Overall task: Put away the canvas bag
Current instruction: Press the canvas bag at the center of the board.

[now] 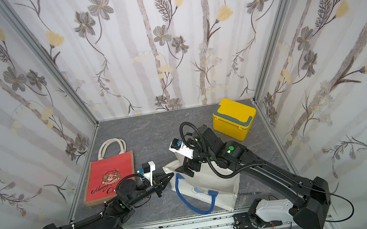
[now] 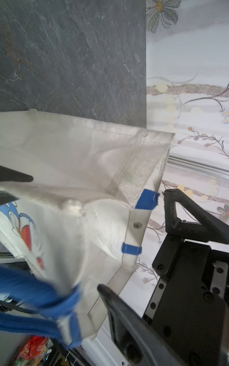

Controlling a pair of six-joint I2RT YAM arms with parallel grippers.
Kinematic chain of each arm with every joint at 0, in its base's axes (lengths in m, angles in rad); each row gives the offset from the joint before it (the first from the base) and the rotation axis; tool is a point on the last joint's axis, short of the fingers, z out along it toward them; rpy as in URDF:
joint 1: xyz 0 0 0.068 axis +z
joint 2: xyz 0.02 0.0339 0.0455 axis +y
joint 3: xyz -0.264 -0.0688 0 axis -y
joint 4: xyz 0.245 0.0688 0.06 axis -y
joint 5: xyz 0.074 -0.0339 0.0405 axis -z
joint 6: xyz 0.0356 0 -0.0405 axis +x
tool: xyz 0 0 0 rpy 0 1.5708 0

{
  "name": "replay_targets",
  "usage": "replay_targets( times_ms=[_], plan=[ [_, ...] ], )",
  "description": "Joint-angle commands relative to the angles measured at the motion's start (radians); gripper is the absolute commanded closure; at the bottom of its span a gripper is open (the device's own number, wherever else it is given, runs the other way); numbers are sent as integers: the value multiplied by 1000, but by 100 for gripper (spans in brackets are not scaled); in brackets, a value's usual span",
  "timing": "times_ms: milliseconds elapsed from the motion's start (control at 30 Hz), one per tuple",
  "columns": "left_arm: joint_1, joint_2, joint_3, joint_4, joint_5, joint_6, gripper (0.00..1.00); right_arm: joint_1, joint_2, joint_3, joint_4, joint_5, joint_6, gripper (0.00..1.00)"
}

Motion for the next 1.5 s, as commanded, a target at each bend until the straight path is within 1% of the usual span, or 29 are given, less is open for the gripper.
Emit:
replay_targets(
  times_ms=[0, 67, 133, 200, 267, 333, 400, 533, 600, 667, 767, 800, 900, 933, 967, 1000, 1033, 1133, 1200, 1300, 1333, 1367, 1433, 1467],
  plan=[
    [2, -26, -8, -24, -206, -40, 100, 2, 10, 1, -21, 39, 3, 8],
    [2, -59, -4, -60, -285, -51, 100, 4, 7, -20, -41, 68, 12, 11],
    [1, -96, -4, -84, -279, -45, 100, 4, -1, -39, -47, 107, 33, 12],
    [2, -132, -11, -112, -288, -49, 100, 0, -13, -62, -18, 217, 69, 14],
    [2, -155, -29, -119, -299, -51, 100, -20, -16, -79, 17, 280, 75, 15],
    [2, -168, -51, -99, -282, -60, 100, -40, 10, -69, 56, 290, 74, 16],
    [2, -168, -66, -81, -246, -74, 100, -42, 65, -27, 82, 300, 75, 17],
    [-2, -157, -97, -48, -165, -92, 100, -45, 209, 93, 103, 358, 69, 19],
    [-8, -168, -103, -50, -135, -96, 100, -47, 270, 149, 101, 356, 61, 18],
    [-20, -191, -103, -62, -107, -91, 100, -48, 318, 199, 107, 328, 46, 17],
    [-33, -231, -97, -106, -114, -85, 100, -48, 356, 246, 112, 297, 36, 16],
    [-33, -242, -98, -118, -127, -84, 98, -47, 361, 260, 104, 278, 31, 16],
    [-33, -260, -88, -155, -132, -75, 98, -48, 329, 261, 84, 203, 20, 16],
    [-33, -259, -84, -164, -128, -73, 96, -48, 309, 249, 81, 184, 14, 16],
    [-33, -259, -79, -169, -115, -62, 88, -48, 281, 233, 76, 160, 14, 15],
    [-33, -256, -70, -188, -117, -40, 76, -48, 252, 217, 64, 127, 13, 13],
    [-33, -253, -64, -205, -131, -21, 70, -48, 224, 206, 51, 99, 12, 12],
    [-31, -237, -37, -240, -161, 47, 57, -44, 133, 150, 39, 29, 31, 2],
    [-30, -218, 3, -279, -145, 91, 52, -22, 87, 128, 24, 35, 48, 0],
    [-22, -202, 32, -289, -116, 119, 51, 11, 70, 123, -1, 51, 81, 0],
    [-17, -195, 34, -286, -99, 128, 51, 47, 76, 129, -13, 58, 85, 0],
    [-10, -187, 35, -286, -79, 136, 54, 69, 89, 138, -28, 74, 82, 0],
    [4, -162, 40, -280, -30, 142, 64, 100, 118, 148, -45, 100, 75, 0],
    [11, -147, 42, -267, 7, 141, 71, 110, 136, 153, -47, 115, 70, 0]
  ],
)
